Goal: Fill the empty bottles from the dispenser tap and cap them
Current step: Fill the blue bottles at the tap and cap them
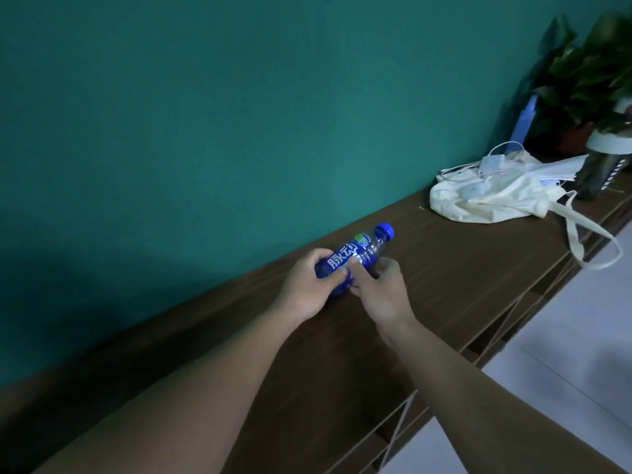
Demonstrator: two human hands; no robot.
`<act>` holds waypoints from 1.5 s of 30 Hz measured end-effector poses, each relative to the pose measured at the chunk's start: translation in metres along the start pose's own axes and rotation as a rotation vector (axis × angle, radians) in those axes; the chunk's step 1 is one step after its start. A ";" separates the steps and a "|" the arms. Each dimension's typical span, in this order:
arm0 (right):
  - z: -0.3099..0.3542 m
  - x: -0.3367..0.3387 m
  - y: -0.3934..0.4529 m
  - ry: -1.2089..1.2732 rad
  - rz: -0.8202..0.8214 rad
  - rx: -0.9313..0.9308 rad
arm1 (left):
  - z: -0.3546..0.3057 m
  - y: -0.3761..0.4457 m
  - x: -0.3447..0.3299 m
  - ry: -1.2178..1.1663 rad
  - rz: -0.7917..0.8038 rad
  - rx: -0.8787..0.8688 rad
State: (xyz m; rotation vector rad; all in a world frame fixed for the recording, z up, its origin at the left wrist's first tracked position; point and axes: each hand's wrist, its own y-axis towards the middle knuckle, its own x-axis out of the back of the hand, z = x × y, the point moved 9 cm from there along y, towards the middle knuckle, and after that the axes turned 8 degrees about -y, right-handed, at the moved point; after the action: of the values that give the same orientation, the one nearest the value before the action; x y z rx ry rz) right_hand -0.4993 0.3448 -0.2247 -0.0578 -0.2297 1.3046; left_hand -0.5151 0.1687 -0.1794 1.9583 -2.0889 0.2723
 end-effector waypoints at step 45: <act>0.211 -0.151 -0.554 -1.132 0.354 0.974 | -0.049 -0.589 0.223 -0.191 -0.433 -0.106</act>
State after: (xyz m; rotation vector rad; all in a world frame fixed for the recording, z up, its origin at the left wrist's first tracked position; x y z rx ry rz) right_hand -0.0524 0.0347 0.0559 1.5510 -0.5226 1.5559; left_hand 0.0633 -0.0688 -0.0879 2.3767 -1.6747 -0.1142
